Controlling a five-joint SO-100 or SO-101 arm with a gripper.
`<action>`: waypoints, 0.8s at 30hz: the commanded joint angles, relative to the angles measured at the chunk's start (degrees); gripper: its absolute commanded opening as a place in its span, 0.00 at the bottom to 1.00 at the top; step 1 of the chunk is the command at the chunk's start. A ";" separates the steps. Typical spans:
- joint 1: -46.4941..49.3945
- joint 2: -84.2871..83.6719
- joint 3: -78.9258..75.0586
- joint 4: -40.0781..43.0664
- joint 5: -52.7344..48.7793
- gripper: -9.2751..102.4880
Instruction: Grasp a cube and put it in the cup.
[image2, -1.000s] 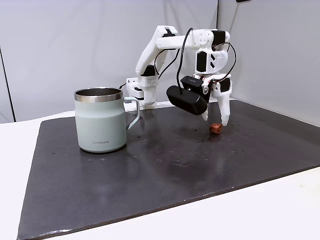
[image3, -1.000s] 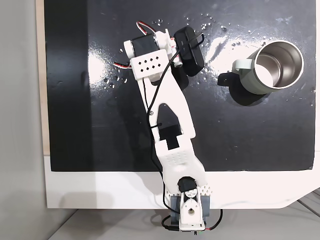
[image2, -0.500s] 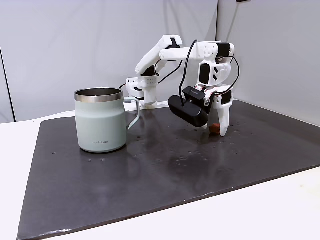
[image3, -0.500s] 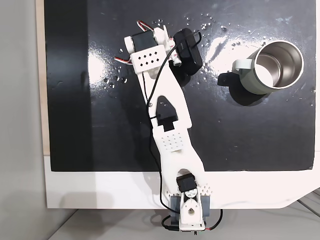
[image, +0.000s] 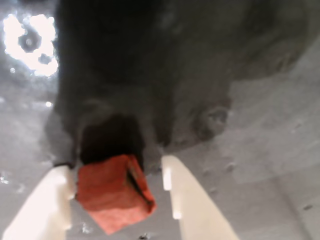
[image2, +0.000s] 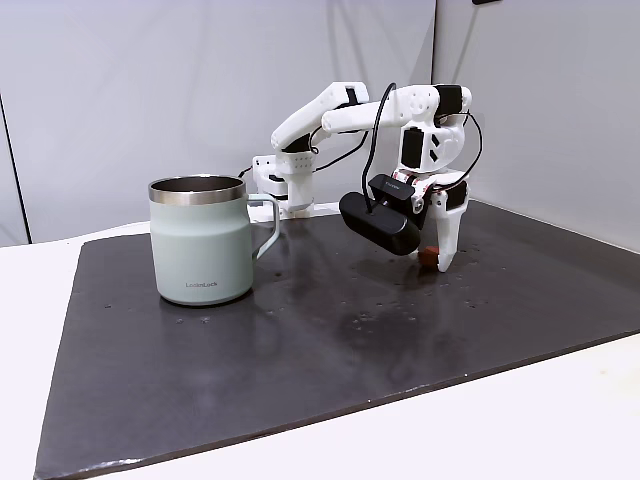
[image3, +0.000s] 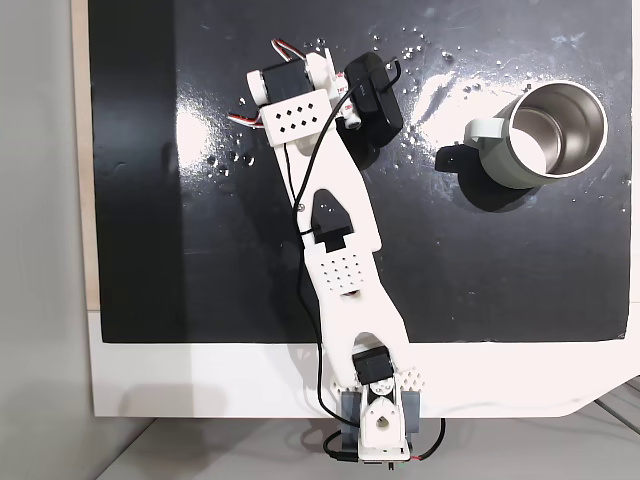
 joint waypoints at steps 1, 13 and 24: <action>0.35 0.70 -3.08 0.79 0.44 0.23; 0.35 5.98 -1.14 0.88 1.14 0.16; -0.26 18.46 3.34 0.88 1.93 0.17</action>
